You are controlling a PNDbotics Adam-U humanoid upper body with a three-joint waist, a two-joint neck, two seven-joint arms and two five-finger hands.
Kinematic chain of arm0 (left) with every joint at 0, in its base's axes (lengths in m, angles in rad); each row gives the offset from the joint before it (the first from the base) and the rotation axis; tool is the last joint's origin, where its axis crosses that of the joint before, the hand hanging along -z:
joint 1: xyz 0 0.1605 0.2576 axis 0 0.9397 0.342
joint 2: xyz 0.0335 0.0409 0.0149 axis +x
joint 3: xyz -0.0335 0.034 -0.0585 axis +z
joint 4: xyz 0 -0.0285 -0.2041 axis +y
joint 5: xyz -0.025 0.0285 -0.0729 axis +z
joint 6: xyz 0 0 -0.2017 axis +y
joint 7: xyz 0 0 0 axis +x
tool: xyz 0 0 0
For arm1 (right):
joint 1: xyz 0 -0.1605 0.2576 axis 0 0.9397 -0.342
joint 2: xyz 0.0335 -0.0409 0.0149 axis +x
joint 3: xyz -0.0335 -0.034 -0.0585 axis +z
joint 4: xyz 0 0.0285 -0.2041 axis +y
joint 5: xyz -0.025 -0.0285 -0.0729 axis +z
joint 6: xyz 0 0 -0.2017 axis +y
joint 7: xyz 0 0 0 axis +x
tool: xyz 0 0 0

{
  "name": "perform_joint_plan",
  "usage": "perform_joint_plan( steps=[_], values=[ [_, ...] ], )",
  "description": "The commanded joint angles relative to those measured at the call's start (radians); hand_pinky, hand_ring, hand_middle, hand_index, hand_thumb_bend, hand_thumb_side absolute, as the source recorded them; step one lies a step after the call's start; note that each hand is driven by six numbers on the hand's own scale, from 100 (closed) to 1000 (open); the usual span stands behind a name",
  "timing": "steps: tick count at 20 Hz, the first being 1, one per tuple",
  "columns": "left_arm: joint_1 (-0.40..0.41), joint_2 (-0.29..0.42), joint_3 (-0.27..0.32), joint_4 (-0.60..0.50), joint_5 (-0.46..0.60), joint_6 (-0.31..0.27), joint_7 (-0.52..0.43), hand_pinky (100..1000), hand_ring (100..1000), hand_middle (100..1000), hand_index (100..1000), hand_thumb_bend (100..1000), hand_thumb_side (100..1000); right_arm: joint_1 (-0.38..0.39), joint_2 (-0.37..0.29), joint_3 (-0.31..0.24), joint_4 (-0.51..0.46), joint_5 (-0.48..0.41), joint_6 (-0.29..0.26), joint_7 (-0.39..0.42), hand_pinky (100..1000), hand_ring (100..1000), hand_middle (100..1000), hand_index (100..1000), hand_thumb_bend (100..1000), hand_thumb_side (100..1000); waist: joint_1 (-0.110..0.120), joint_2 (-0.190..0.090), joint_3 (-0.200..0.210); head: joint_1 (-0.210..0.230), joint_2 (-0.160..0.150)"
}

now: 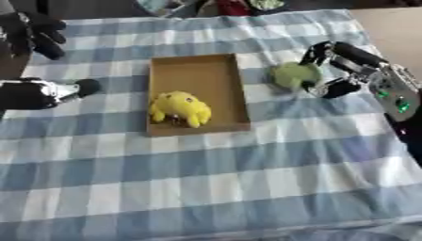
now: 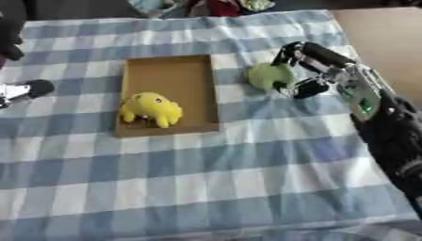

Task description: Pick up objects on the table and place them in the box.

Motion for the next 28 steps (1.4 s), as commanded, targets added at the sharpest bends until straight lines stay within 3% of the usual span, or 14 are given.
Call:
perform_joint_plan(
  steps=[1,6,11,16,28],
  values=[
    [-0.007,0.011,0.011,-0.011,0.001,0.000,0.005,585,539,541,716,809,206,-0.018,-0.017,-0.006,-0.017,-0.016,-0.004,-0.011,579,619,568,621,100,100,0.000,-0.018,0.000,-0.002,0.005],
    [-0.006,0.012,0.012,-0.012,0.002,-0.001,0.006,586,538,540,716,798,205,-0.023,-0.022,-0.003,-0.043,-0.041,-0.010,-0.036,509,559,504,546,100,100,-0.001,-0.017,0.000,-0.002,0.005],
    [-0.006,0.015,0.014,-0.017,0.004,-0.002,0.007,586,537,539,713,795,206,-0.050,-0.038,0.007,-0.112,-0.107,-0.012,-0.033,507,554,499,541,100,100,-0.002,-0.020,-0.002,-0.002,0.005],
    [-0.006,0.015,0.011,-0.023,0.006,-0.003,0.001,585,536,540,713,798,207,-0.126,-0.024,0.019,-0.147,-0.164,-0.006,0.007,511,555,502,546,100,100,-0.004,-0.024,-0.003,-0.005,0.005],
    [-0.038,0.000,-0.013,-0.051,0.029,-0.007,-0.024,584,535,540,712,799,208,-0.256,0.120,0.022,-0.032,-0.119,-0.050,0.128,547,587,534,587,100,100,-0.011,-0.022,0.049,-0.041,0.005]
  ],
)
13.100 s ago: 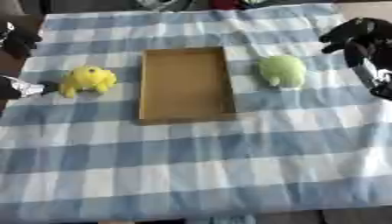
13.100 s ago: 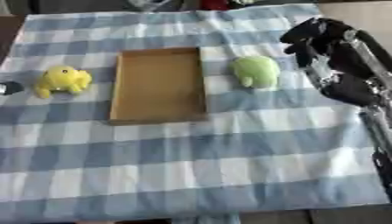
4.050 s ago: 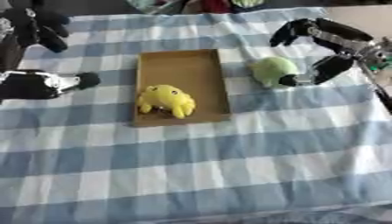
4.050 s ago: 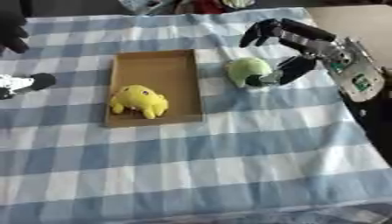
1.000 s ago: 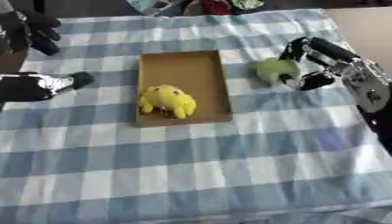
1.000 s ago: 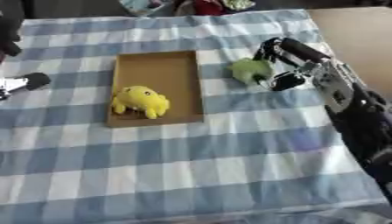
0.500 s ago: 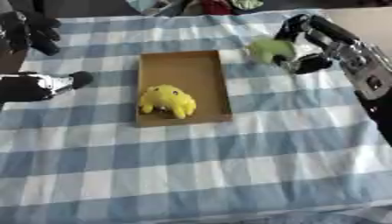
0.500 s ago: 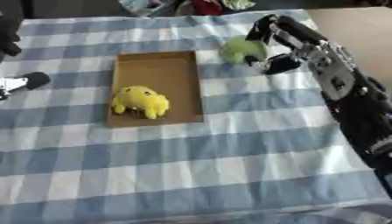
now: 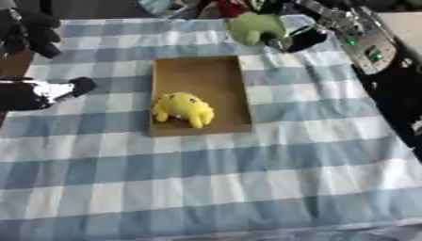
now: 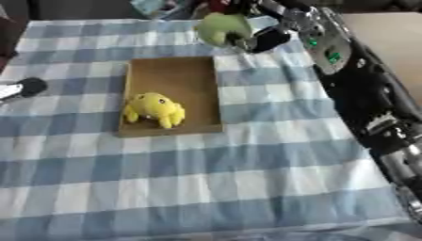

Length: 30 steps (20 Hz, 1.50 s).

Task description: Pick up objects on the table and place them in the box.

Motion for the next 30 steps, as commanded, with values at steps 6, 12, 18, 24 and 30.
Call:
perform_joint_plan(
  steps=[6,12,18,24,30],
  values=[
    [-0.031,-0.002,-0.008,-0.036,0.012,-0.002,-0.017,584,542,540,712,803,210,-0.038,0.068,-0.032,0.099,0.069,-0.023,0.047,586,631,581,642,100,100,0.000,-0.012,0.022,-0.025,-0.008],
    [-0.039,-0.015,-0.017,-0.049,0.017,-0.002,-0.025,583,558,539,711,806,211,-0.041,0.117,-0.048,0.156,0.122,-0.030,0.047,622,673,625,701,100,211,0.000,-0.008,0.034,-0.036,-0.016],
    [-0.040,-0.027,-0.021,-0.059,0.020,-0.001,-0.029,583,560,539,711,809,213,-0.042,0.143,-0.041,0.157,0.153,-0.036,0.021,654,719,688,771,202,437,0.002,-0.007,0.035,-0.038,-0.016],
    [-0.036,-0.028,-0.020,-0.062,0.018,0.000,-0.028,582,561,539,711,813,214,-0.038,0.144,-0.011,0.106,0.177,-0.057,0.055,751,830,825,838,347,548,0.001,-0.007,0.028,-0.033,-0.017],
    [-0.025,-0.026,-0.009,-0.063,0.016,0.000,-0.017,581,561,538,710,814,213,-0.026,0.111,0.002,0.023,0.127,-0.063,0.049,762,846,841,842,307,504,0.003,-0.003,0.016,-0.021,-0.021]
  ],
)
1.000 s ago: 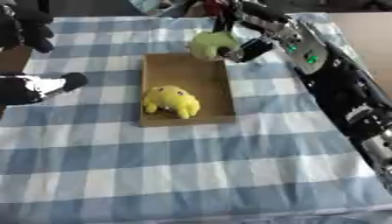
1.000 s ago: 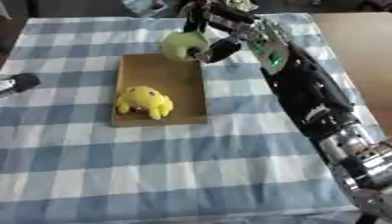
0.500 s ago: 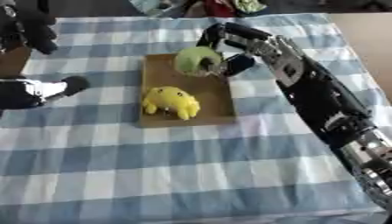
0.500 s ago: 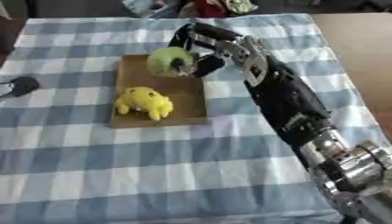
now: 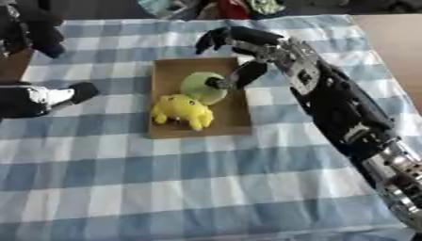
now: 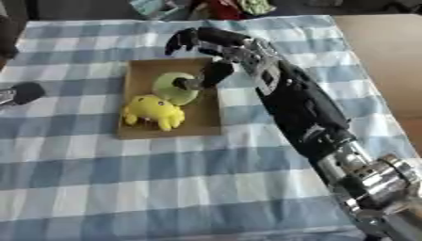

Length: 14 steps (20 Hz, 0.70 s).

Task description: Pick up objects on the table and place them in the box.

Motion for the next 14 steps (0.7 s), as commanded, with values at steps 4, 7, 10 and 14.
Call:
perform_joint_plan(
  steps=[4,7,10,14],
  values=[
    [0.011,0.020,0.028,-0.012,-0.007,0.002,0.024,580,559,537,709,818,212,0.028,-0.104,0.012,-0.175,-0.204,0.042,-0.006,751,841,831,833,214,469,0.007,-0.012,-0.016,0.020,-0.009],
    [0.030,0.021,0.041,0.000,-0.014,0.005,0.046,579,559,536,706,818,206,0.098,-0.185,0.018,-0.331,-0.385,0.101,0.004,748,840,827,829,183,452,0.008,-0.008,-0.026,0.038,-0.006],
    [0.053,0.019,0.054,0.016,-0.024,0.007,0.066,578,559,536,703,822,200,0.191,-0.261,-0.007,-0.491,-0.537,0.177,0.003,735,832,816,819,138,444,0.008,-0.005,-0.036,0.051,0.001],
    [0.075,0.015,0.069,0.033,-0.028,0.007,0.096,576,560,535,702,823,195,0.325,-0.322,-0.065,-0.672,-0.678,0.273,-0.013,727,826,807,814,100,455,0.014,0.002,-0.046,0.066,0.010]
  ],
)
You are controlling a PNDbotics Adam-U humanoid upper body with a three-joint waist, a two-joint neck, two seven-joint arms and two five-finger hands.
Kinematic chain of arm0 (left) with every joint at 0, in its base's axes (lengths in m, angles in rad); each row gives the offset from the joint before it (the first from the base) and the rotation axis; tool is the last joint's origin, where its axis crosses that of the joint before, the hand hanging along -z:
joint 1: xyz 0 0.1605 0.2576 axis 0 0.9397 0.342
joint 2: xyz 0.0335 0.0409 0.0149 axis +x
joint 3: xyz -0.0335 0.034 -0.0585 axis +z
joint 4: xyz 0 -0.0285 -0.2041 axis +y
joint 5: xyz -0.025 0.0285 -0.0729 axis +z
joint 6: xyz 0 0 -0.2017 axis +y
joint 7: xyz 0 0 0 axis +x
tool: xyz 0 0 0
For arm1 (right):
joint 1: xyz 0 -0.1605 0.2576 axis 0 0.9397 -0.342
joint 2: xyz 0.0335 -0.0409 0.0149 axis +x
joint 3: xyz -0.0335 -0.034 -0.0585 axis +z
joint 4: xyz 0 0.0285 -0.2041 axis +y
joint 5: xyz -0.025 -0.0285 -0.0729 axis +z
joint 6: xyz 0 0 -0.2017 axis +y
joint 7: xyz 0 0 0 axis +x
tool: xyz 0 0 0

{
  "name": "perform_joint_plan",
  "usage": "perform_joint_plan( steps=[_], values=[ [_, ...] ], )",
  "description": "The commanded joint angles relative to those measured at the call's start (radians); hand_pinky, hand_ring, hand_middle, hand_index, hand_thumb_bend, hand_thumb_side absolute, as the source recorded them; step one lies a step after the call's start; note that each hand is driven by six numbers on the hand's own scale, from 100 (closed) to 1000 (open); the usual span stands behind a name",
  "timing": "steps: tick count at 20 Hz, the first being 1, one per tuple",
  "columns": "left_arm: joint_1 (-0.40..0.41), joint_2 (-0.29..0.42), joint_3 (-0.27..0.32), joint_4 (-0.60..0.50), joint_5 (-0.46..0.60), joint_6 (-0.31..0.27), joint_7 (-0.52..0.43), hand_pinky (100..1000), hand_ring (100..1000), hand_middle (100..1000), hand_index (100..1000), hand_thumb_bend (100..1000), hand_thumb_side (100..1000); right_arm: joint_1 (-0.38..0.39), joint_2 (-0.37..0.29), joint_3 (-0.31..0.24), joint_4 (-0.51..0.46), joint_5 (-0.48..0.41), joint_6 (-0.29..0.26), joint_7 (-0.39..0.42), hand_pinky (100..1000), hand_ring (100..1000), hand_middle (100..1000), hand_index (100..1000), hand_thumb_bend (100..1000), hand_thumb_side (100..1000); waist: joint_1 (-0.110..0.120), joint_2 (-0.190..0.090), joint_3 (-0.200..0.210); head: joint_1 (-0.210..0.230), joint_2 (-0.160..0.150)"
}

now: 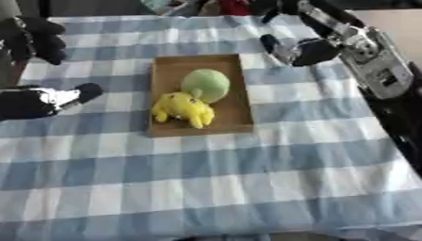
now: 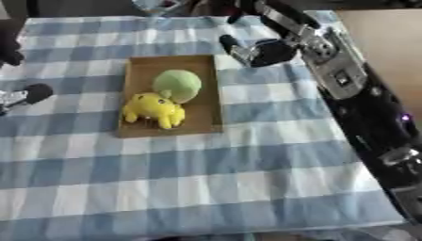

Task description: Pick up objects on the table and place them in the box.

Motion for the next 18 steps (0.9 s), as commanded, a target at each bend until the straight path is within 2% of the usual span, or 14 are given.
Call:
perform_joint_plan(
  steps=[1,4,10,14,18],
  values=[
    [0.003,0.015,0.022,-0.001,-0.005,-0.002,0.023,576,560,535,701,823,195,0.048,-0.067,-0.054,-0.147,-0.102,0.066,-0.017,726,826,806,813,100,452,0.004,-0.014,-0.003,0.014,0.010],
    [0.017,0.011,0.030,0.005,-0.004,-0.004,0.040,572,558,531,696,819,187,0.129,-0.072,-0.106,-0.236,-0.152,0.113,-0.050,718,819,797,810,100,445,0.007,-0.010,-0.008,0.020,0.014],
    [0.041,-0.007,0.040,0.011,0.007,-0.013,0.071,575,555,527,691,812,178,0.267,-0.028,-0.203,-0.351,-0.194,0.190,-0.124,708,806,781,800,100,463,0.010,-0.004,-0.018,0.049,0.015],
    [0.055,-0.013,0.044,0.012,0.011,-0.020,0.083,575,554,526,691,810,178,0.315,-0.006,-0.234,-0.389,-0.192,0.216,-0.149,706,800,772,788,100,469,0.010,-0.003,-0.023,0.079,0.015],
    [0.062,-0.018,0.048,0.008,0.011,-0.029,0.091,569,550,524,692,805,183,0.345,0.020,-0.248,-0.414,-0.188,0.229,-0.154,706,796,766,784,100,479,0.010,-0.002,-0.027,0.082,0.012]
  ],
)
